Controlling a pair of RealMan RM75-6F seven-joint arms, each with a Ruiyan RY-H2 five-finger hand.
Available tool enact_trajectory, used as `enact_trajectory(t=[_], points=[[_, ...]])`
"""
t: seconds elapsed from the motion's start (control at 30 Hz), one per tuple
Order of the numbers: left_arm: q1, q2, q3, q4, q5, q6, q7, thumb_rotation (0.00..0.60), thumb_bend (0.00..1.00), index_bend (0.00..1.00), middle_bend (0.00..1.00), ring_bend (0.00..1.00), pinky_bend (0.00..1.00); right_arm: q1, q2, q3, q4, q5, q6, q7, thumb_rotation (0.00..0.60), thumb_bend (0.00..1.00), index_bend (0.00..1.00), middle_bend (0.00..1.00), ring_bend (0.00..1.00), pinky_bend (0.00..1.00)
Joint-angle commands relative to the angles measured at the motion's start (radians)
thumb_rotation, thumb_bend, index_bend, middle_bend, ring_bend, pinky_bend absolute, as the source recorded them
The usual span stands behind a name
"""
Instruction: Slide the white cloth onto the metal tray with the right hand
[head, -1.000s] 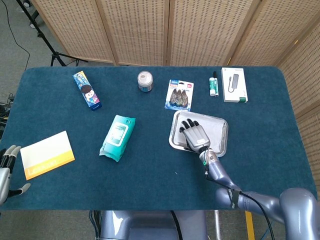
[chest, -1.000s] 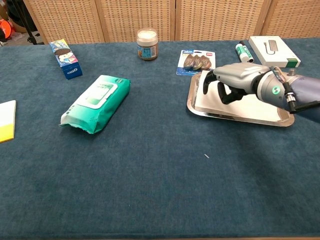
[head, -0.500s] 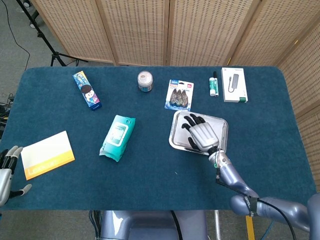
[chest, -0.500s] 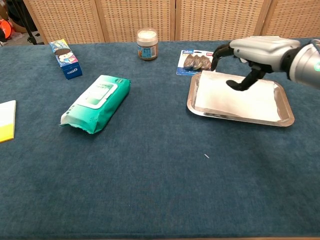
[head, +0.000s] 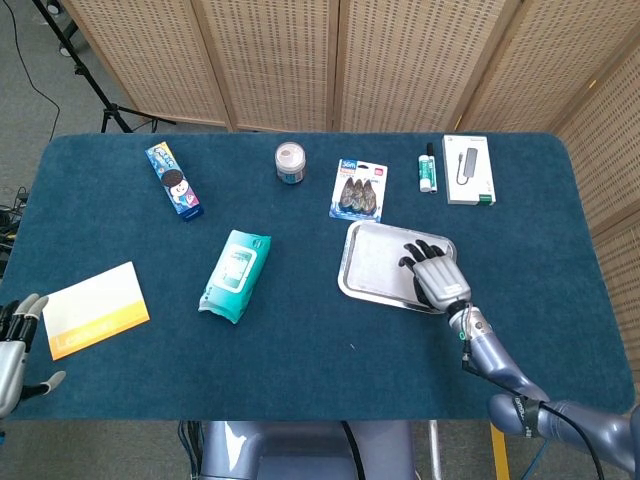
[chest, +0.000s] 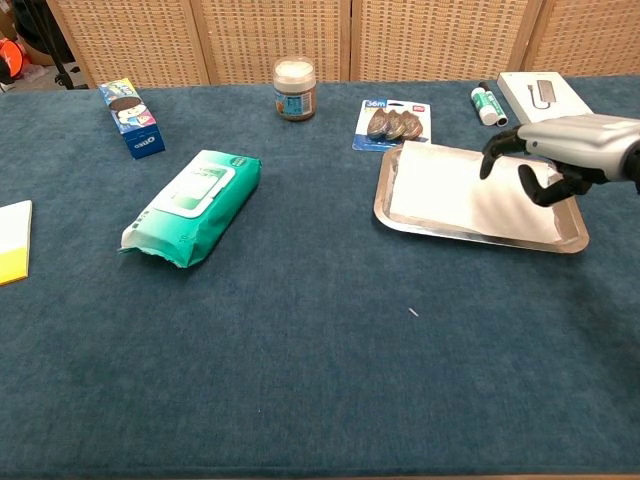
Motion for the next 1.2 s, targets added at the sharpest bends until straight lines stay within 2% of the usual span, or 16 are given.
enact_trajectory(t=[0.03,0.5,1.2], points=[[-0.001,-0.002,0.000,-0.001,-0.002,-0.003,0.004,0.600,0.00,0.00,0.00,0.00,0.00,-0.004,-0.003,-0.016,0.013,-0.012,-0.016,-0.010,0.600,1.00,0.25,0.11,0.04,0.15],[-0.005,-0.005,-0.005,0.002,-0.014,-0.011,0.010,0.600,0.00,0.00,0.00,0.00,0.00,-0.009,-0.043,-0.028,0.087,0.016,-0.061,-0.044,0.600,1.00,0.25,0.11,0.04,0.15],[-0.005,-0.007,-0.004,0.001,-0.014,-0.013,0.014,0.600,0.00,0.00,0.00,0.00,0.00,-0.031,-0.043,-0.035,0.106,-0.002,-0.076,-0.039,0.600,1.00,0.25,0.11,0.04,0.15]])
